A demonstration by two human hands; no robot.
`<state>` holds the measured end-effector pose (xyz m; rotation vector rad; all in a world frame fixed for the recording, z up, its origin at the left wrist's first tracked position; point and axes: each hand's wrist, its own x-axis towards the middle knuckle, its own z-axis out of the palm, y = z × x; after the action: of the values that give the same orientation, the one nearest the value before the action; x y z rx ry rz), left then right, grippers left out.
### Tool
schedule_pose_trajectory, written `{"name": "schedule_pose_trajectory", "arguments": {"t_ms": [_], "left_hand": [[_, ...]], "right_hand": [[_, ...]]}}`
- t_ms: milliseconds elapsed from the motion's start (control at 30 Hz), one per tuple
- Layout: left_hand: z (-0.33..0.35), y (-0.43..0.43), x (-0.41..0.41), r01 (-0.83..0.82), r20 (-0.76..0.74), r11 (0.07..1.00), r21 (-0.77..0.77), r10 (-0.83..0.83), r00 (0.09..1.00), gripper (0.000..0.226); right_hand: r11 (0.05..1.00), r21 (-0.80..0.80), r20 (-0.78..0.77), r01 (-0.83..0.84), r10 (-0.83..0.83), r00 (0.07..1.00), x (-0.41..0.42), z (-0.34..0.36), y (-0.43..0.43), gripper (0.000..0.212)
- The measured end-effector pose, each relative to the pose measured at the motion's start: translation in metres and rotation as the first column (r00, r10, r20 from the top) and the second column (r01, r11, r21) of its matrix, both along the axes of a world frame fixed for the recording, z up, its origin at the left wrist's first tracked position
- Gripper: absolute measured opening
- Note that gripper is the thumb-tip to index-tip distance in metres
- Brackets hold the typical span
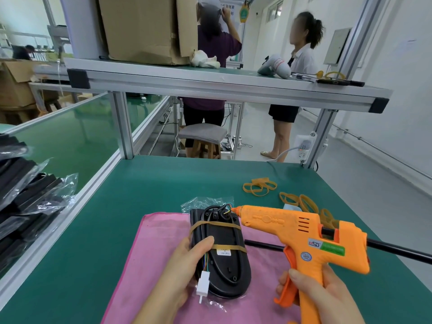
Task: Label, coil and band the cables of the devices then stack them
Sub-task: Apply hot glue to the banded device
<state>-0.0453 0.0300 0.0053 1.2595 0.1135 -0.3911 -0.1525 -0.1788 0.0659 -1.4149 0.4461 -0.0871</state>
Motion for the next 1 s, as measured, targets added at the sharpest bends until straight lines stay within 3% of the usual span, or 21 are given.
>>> {"name": "schedule_pose_trajectory", "arguments": {"t_ms": [1000], "left_hand": [[0.001, 0.001, -0.001, 0.054, 0.055, 0.998, -0.03, -0.052, 0.997, 0.026]], "right_hand": [[0.999, -0.042, -0.025, -0.029, 0.028, 0.999, 0.003, 0.001, -0.006, 0.033]]}}
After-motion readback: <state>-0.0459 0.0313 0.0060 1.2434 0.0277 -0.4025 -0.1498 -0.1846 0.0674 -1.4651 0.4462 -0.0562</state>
